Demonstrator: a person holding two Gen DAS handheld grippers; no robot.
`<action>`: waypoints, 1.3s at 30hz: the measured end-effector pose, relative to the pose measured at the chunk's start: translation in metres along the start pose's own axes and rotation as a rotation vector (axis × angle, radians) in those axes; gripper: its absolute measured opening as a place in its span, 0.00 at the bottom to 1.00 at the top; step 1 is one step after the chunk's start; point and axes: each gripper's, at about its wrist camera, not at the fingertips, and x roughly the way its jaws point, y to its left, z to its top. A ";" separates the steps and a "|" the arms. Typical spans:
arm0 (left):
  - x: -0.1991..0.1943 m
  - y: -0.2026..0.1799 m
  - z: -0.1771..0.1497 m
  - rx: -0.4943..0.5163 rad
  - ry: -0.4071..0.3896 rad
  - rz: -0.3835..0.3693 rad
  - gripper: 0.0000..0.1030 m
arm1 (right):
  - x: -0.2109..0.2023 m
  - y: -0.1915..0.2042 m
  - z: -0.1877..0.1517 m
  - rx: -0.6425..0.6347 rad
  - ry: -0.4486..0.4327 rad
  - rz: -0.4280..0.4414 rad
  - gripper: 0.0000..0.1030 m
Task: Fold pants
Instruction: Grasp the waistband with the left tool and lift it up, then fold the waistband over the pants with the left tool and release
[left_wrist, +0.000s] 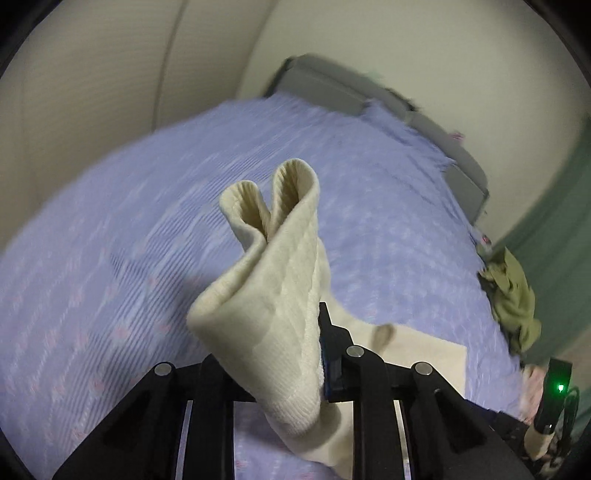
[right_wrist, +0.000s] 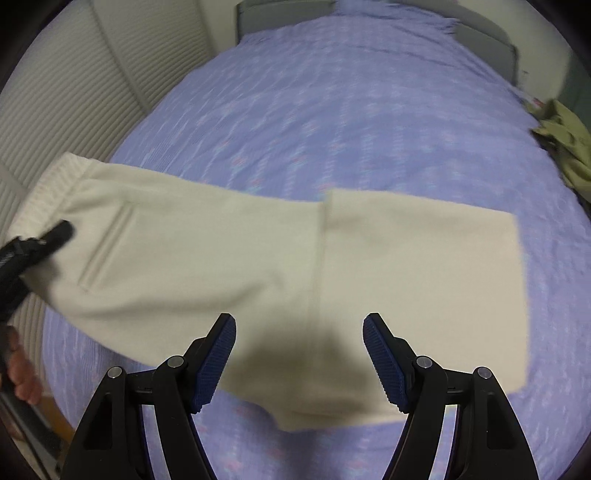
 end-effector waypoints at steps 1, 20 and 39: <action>-0.005 -0.019 0.003 0.036 -0.018 0.003 0.21 | -0.014 -0.017 -0.002 0.026 -0.019 -0.003 0.71; 0.061 -0.322 -0.095 0.518 0.062 0.000 0.21 | -0.085 -0.228 -0.068 0.203 -0.070 -0.065 0.71; 0.114 -0.360 -0.179 0.539 0.297 -0.141 0.65 | -0.064 -0.327 -0.103 0.380 -0.045 -0.122 0.71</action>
